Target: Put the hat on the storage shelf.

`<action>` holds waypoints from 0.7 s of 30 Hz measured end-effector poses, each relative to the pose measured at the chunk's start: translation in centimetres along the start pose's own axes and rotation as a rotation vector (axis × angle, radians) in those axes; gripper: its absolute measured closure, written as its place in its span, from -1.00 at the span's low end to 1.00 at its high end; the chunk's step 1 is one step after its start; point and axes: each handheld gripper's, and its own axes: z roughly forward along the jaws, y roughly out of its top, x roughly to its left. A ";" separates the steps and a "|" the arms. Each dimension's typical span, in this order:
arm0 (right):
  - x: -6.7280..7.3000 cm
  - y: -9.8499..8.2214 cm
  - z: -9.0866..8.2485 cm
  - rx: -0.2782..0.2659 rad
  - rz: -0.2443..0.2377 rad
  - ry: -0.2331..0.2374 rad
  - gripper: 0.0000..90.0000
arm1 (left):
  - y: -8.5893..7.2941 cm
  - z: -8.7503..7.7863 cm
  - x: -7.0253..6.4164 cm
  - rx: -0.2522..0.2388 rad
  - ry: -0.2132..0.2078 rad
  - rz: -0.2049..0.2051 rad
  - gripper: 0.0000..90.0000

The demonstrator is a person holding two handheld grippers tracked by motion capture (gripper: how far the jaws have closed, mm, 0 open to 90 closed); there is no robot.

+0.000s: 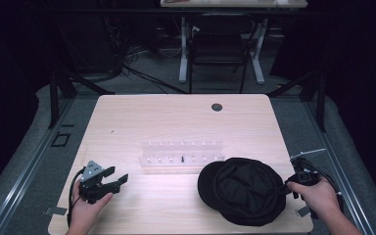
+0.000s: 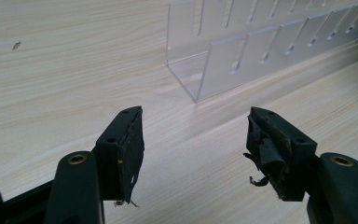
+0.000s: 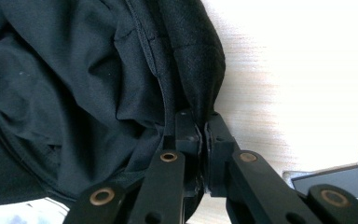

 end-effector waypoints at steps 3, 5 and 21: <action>0.3 0.0 -0.4 -0.016 0.002 0.006 0.94 | 0.0 0.0 0.0 0.001 0.000 0.000 -0.18; 0.5 -0.1 -0.7 -0.037 0.002 0.017 0.94 | 0.0 0.0 0.0 0.001 0.001 0.000 -0.18; 2.8 -0.5 -2.9 -0.049 -0.041 -0.006 0.95 | 0.0 0.0 0.0 0.000 0.002 -0.003 -0.18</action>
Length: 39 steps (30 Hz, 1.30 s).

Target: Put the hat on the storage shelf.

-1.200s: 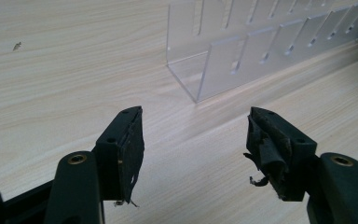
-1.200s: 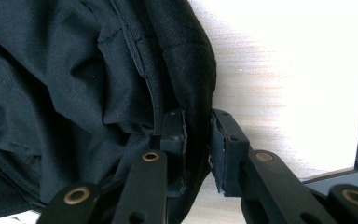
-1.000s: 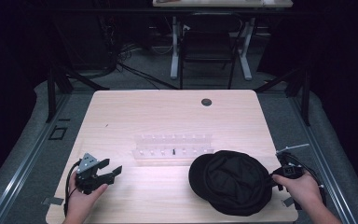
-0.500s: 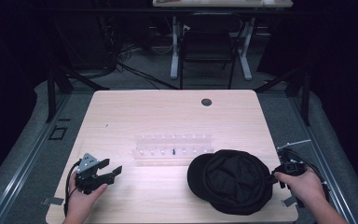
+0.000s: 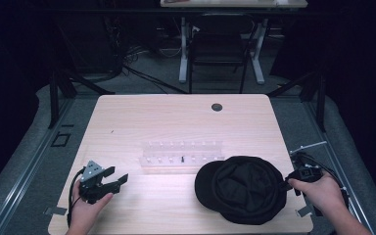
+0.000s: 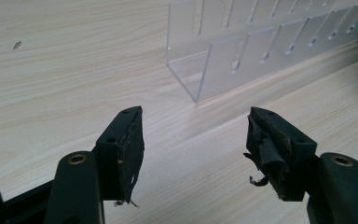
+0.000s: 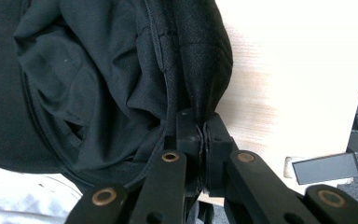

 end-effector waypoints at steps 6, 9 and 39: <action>0.5 0.1 -0.7 0.002 -0.022 0.002 0.95 | 0.0 -0.1 -0.1 -0.003 0.002 0.000 -0.18; 0.8 0.2 -1.3 0.005 -0.035 0.007 0.95 | 0.0 0.0 -0.1 -0.002 0.002 0.002 -0.18; 4.6 1.0 -6.5 -0.042 -0.073 0.213 0.96 | 0.0 -0.1 -0.1 -0.003 0.005 0.000 -0.18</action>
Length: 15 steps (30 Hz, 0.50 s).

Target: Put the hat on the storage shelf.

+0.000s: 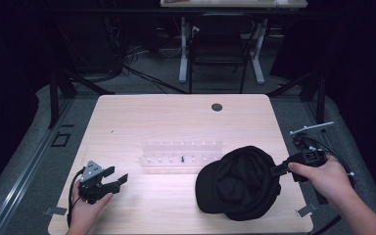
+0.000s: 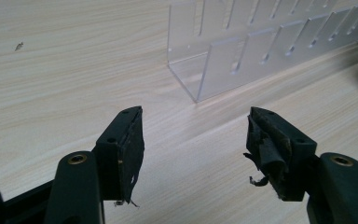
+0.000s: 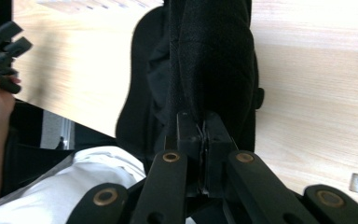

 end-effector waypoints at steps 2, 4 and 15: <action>0.3 0.1 -0.1 -0.007 0.006 0.010 0.96 | 0.0 0.0 0.0 0.000 0.000 0.001 -0.18; 0.5 0.2 -0.2 -0.005 0.001 0.010 0.96 | 0.0 0.0 0.0 0.000 0.000 0.000 -0.18; 1.7 0.6 -1.1 0.016 -0.020 0.069 0.96 | 0.0 0.0 0.0 0.000 -0.001 0.000 -0.18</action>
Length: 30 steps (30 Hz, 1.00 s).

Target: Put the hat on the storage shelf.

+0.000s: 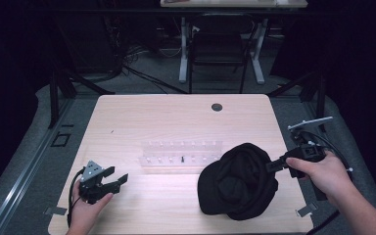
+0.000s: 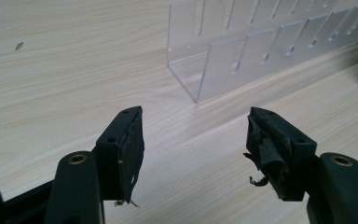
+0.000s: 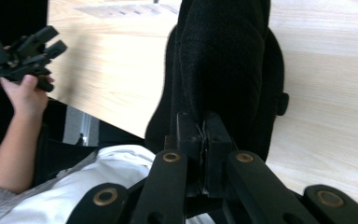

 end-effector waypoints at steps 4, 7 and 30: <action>0.7 0.0 -0.2 -0.023 0.006 0.031 0.96 | 0.0 0.0 0.0 0.000 0.001 0.000 -0.18; 0.8 0.2 -0.5 -0.024 -0.013 0.053 0.96 | 0.0 0.0 0.0 0.000 -0.001 0.000 -0.18; 2.9 0.5 -3.0 -0.085 -0.038 0.180 0.97 | 0.0 0.1 -0.1 0.000 -0.003 0.000 -0.18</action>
